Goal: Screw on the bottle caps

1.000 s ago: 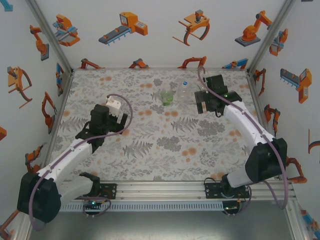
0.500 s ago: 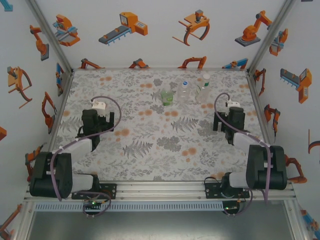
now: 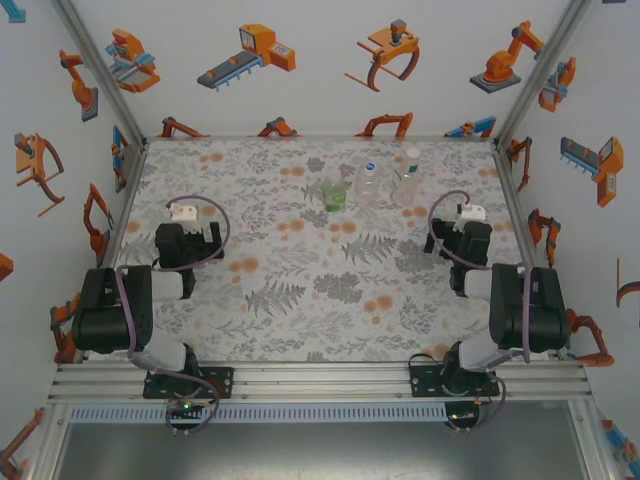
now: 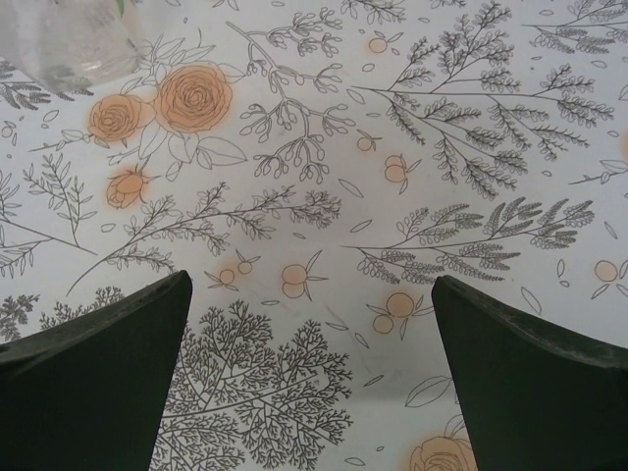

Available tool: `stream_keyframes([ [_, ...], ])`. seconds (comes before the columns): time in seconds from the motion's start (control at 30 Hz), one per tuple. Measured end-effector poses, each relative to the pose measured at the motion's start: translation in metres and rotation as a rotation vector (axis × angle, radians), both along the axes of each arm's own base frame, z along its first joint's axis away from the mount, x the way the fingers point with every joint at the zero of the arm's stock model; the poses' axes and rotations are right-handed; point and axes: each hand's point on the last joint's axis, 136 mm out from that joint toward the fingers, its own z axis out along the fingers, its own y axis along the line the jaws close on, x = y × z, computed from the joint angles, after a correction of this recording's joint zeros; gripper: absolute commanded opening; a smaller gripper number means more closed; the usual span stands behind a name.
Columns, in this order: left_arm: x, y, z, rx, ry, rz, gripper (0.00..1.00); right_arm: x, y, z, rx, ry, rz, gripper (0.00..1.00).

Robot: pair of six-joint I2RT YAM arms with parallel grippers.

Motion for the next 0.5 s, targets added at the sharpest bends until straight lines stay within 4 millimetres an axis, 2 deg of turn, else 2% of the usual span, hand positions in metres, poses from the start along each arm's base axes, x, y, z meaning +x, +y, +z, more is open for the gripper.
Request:
stream_keyframes([
  [0.5, 0.002, 0.006, 0.002, 0.0, -0.008, 0.055, 0.97, 0.003, 0.004, 0.01, 0.005, -0.054, 0.024, 0.99],
])
